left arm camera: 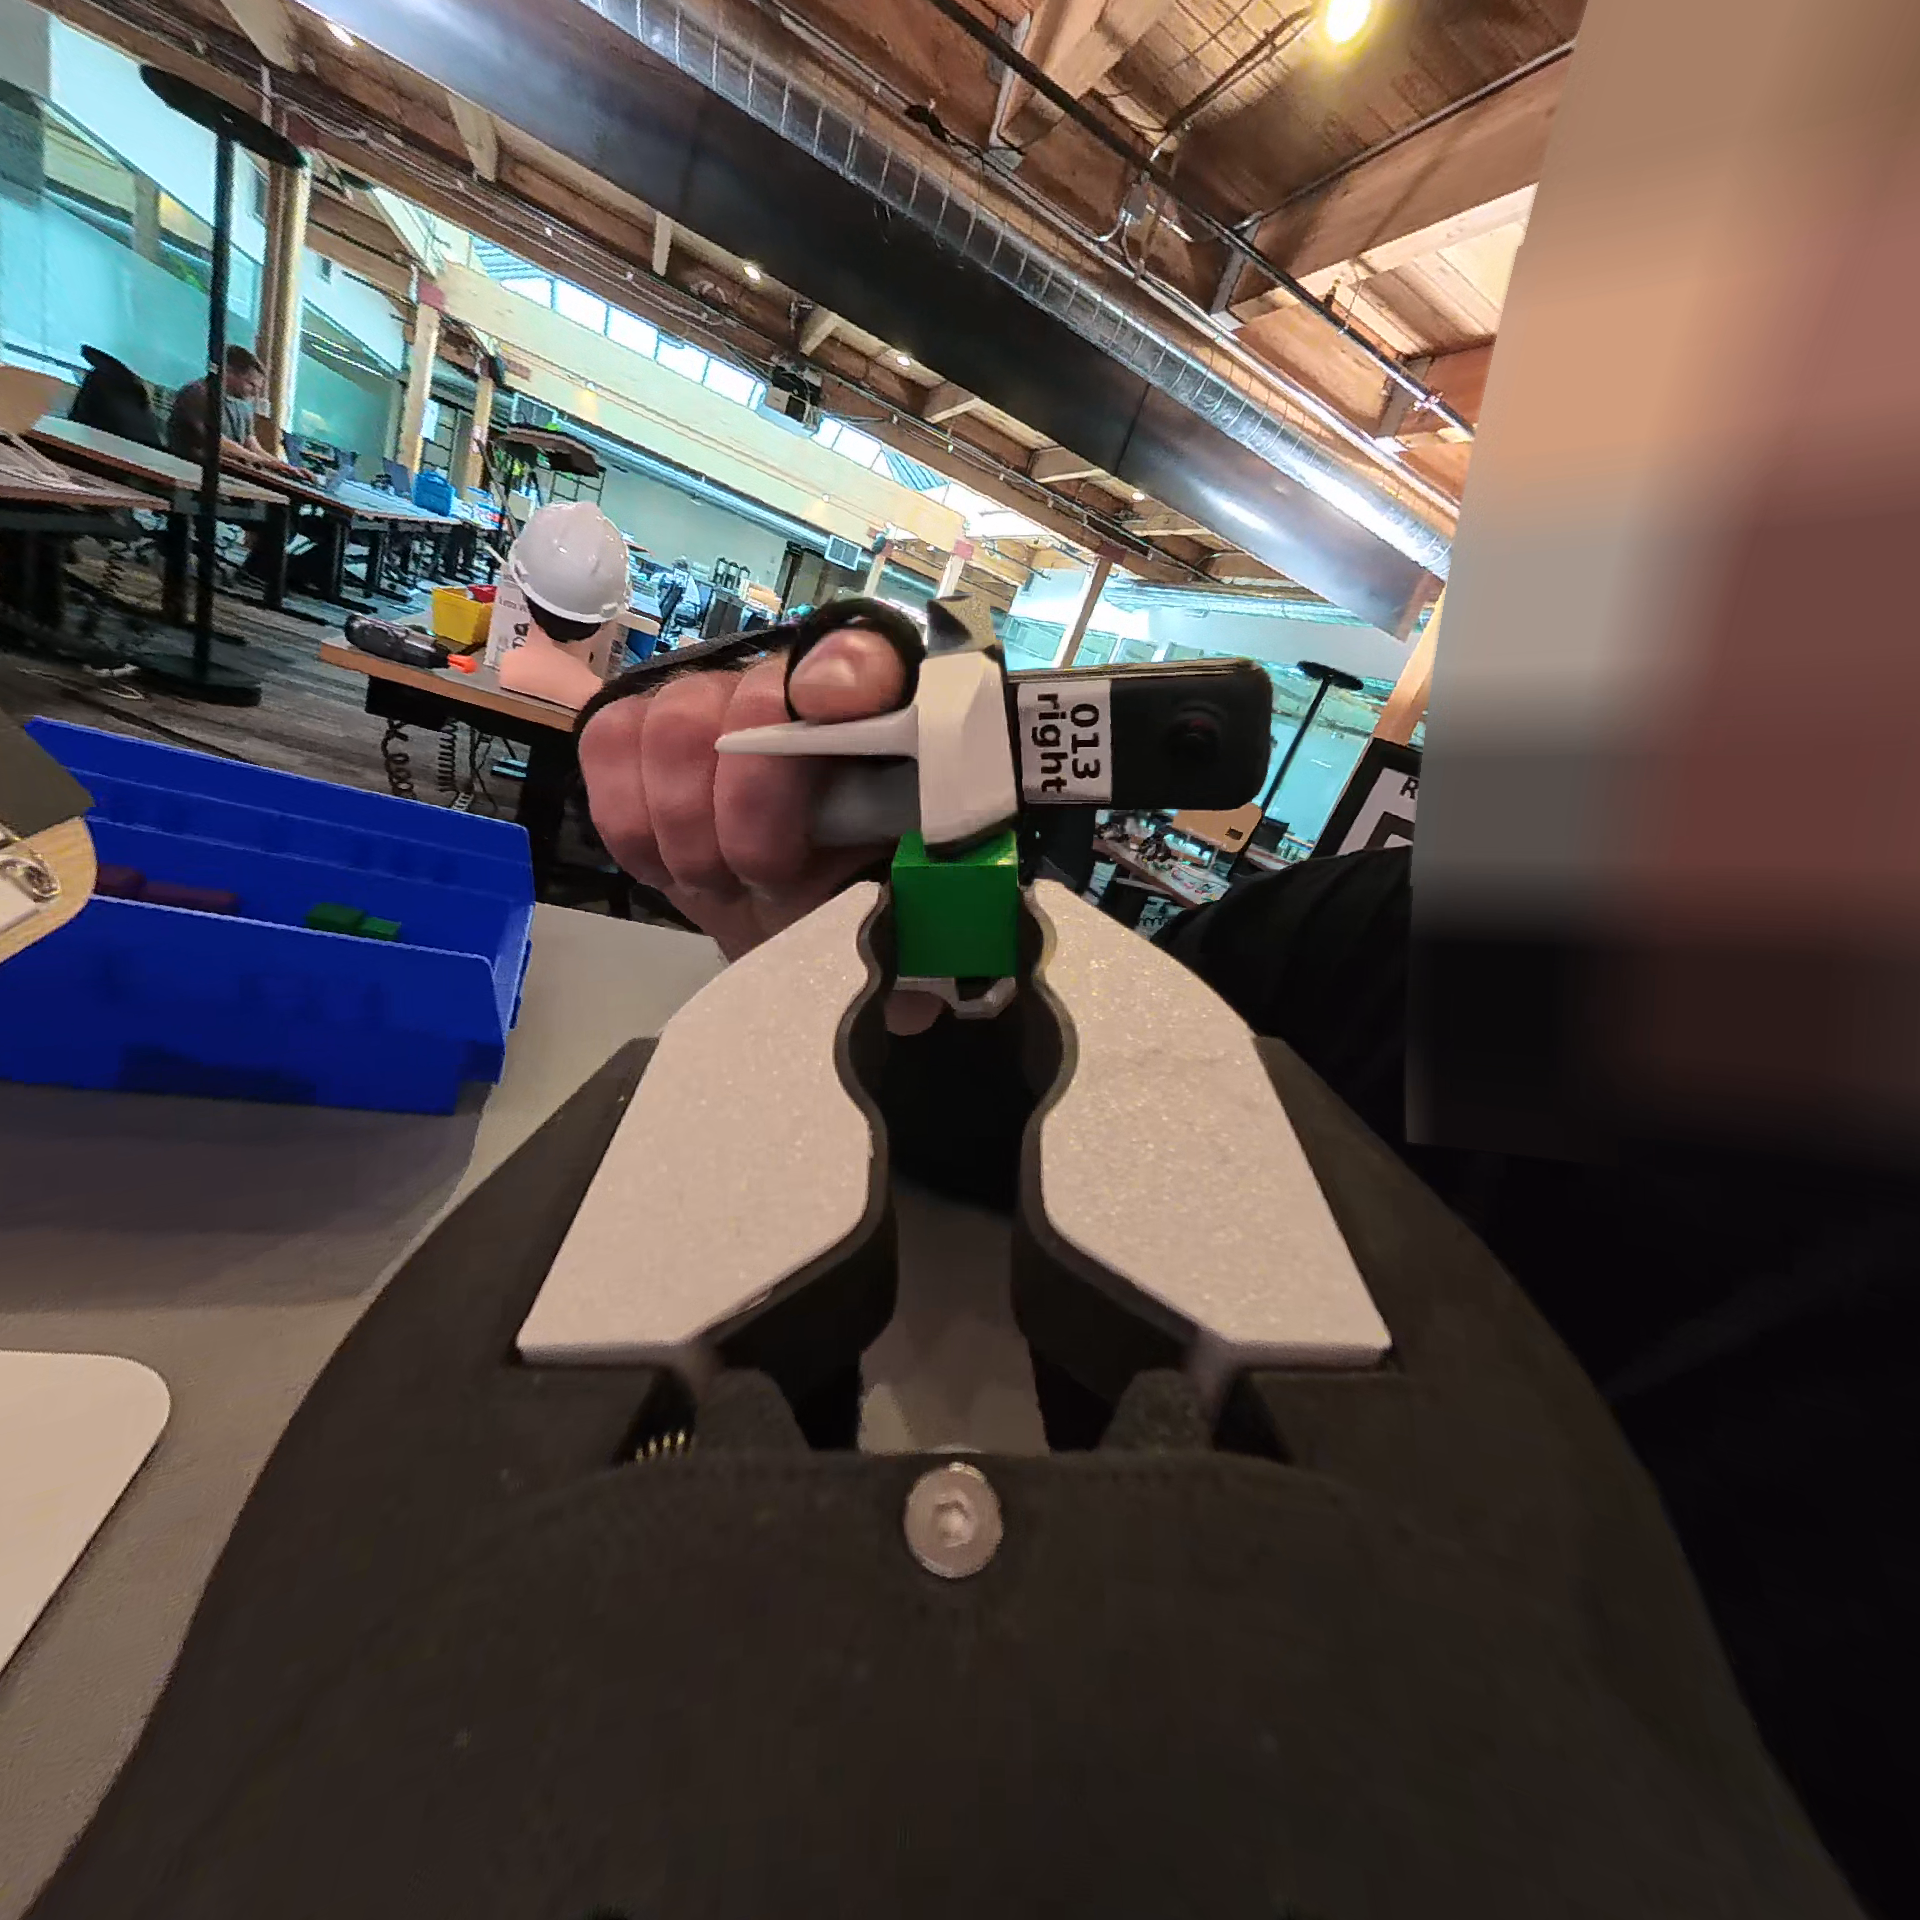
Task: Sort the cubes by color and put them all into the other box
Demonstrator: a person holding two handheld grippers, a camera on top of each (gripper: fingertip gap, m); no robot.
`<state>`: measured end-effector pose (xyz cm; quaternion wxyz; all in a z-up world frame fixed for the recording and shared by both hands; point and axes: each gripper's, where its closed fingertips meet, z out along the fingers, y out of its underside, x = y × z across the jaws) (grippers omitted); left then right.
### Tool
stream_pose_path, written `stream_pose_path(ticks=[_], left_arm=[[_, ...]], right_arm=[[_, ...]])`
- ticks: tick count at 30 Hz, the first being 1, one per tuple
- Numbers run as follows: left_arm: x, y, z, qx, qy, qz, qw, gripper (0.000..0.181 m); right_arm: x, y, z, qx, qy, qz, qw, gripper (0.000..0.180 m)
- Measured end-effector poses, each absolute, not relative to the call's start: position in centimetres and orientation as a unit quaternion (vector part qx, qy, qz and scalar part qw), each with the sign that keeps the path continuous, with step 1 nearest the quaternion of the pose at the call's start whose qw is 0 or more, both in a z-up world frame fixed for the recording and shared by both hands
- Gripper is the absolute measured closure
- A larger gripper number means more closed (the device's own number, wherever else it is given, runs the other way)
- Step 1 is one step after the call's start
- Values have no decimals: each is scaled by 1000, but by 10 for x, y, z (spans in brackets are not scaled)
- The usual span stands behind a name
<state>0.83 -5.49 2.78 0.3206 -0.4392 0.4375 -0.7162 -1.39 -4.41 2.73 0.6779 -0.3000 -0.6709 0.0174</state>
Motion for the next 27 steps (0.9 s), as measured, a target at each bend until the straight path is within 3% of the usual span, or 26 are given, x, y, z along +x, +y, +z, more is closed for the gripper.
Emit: stream_pose_path(ticks=[5,8,9,12,13,17,27], left_arm=[[9,-58,29,-431,437,-726,308,159],[3,-52,34,-443,447,-699,339,142],[-1,-48,37,-451,456,-676,364,144],[-17,-37,54,-460,483,-587,459,181],[-21,-36,58,-464,499,-550,483,181],[-26,-18,52,-518,565,-321,556,181],[1,-16,65,-505,596,-237,577,181]], right_arm=[[-13,-47,28,-305,-675,18,671,158],[-3,-50,36,-317,-673,28,667,157],[4,-49,39,-330,-674,27,661,157],[39,-41,41,-382,-678,9,627,157],[55,-36,37,-404,-681,-2,610,158],[142,-10,6,-519,-692,-51,500,157],[366,36,-121,-767,-615,-114,142,157]])
